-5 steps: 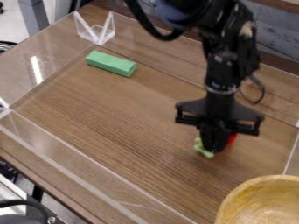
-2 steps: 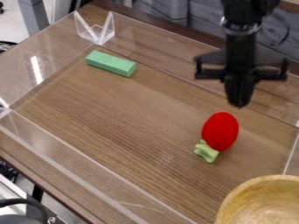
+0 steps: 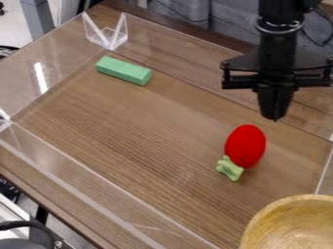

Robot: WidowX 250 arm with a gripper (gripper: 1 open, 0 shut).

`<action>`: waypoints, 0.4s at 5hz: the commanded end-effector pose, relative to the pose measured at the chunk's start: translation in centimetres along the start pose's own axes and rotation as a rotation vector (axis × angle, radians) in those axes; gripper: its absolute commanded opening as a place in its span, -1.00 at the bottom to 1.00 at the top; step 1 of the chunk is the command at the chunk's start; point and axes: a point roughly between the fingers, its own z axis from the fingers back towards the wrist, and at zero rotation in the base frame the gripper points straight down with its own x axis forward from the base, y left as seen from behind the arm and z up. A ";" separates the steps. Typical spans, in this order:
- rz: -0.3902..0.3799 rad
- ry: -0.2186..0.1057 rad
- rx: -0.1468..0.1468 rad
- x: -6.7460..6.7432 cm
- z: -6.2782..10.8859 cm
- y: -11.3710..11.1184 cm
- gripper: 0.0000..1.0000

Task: Move the red fruit to the right

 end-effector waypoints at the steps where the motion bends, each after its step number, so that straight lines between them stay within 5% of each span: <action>1: 0.007 -0.030 -0.019 -1.0 1.0 -0.8 -1.00; 2: 0.010 -0.025 -0.011 -2.0 0.6 -1.3 -1.00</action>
